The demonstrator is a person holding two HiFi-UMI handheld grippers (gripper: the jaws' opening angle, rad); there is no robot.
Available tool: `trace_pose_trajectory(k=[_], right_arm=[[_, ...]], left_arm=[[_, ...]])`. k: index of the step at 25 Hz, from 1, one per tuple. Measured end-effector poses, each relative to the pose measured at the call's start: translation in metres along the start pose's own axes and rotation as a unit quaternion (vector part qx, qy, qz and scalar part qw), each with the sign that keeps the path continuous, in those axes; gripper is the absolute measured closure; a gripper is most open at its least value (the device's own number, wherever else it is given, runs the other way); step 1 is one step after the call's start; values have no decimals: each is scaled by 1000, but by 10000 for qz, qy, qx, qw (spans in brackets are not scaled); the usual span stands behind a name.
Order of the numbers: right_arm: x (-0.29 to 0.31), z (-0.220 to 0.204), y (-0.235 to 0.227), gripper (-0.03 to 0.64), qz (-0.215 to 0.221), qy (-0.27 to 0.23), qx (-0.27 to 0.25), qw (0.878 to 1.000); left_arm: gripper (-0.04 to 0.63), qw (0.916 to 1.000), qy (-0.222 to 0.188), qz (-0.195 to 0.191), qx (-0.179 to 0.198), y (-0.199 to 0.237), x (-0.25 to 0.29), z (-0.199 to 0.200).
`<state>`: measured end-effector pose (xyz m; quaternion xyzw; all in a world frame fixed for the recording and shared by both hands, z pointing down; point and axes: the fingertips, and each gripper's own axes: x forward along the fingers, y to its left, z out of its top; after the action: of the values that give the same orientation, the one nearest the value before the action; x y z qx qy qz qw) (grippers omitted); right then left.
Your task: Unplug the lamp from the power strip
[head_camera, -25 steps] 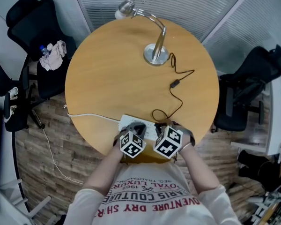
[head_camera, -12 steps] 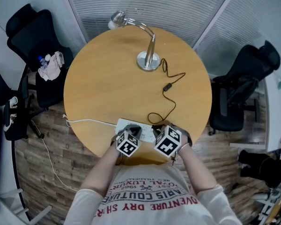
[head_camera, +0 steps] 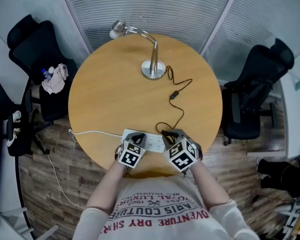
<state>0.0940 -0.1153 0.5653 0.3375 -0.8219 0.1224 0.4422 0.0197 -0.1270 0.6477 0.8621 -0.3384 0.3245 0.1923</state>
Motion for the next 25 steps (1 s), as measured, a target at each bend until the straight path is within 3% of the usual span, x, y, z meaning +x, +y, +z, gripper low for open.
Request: trace_pose_trajectory(k=[4,7,11,15,21,25], right_arm=[[-11,21,1,546,128,-765,496,9958],[-25,37,-2,546,75,-1176,594,9913],[-52,61,-8,546,-95,-1961,713,9779],[-73,76,-11,546,-223,-2573,595,9642],[-109,97,-16,546,-385,-3588,608,9306],[-115,100,-20,546,-415,-3695,697,9257]], left_arm=[[568,9958,-859,239,-189,14,-41,50],[568,9885,-1471,306,-159,16,-75,87],[568,9728,-2284,376,65,11,-123,136],[568,9540,-2991,202,67,4,-165,173],[568,9371,-3458,331,328,-1,-195,190],[568,9346,-3542,178,274,-6,-194,186]])
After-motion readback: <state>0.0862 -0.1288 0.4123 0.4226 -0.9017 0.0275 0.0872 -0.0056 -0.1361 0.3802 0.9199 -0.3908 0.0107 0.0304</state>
